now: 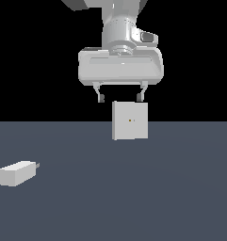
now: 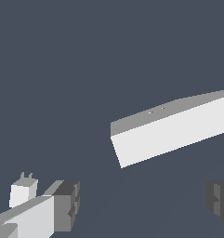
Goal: Plug the charger into the wall socket.
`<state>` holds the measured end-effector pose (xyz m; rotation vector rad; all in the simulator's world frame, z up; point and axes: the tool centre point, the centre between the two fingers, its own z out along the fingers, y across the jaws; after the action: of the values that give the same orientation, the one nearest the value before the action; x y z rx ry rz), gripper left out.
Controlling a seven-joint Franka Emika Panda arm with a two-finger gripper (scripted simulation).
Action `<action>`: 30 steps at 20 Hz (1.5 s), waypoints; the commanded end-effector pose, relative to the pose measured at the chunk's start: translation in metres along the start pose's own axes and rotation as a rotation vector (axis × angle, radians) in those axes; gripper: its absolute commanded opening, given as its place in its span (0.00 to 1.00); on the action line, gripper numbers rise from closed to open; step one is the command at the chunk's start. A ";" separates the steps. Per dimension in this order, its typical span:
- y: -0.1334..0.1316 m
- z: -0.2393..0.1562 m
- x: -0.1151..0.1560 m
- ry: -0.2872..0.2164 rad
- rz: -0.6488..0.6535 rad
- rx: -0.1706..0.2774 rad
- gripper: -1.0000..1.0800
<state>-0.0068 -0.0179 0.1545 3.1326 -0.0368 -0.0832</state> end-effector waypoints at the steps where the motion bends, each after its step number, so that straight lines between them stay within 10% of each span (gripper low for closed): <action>1: 0.000 0.000 0.000 0.000 0.000 0.000 0.96; 14: -0.027 0.013 -0.019 0.035 0.026 0.001 0.96; 30: -0.123 0.065 -0.071 0.158 0.115 0.005 0.96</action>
<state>-0.0736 0.0969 0.0973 3.1233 -0.2014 0.1453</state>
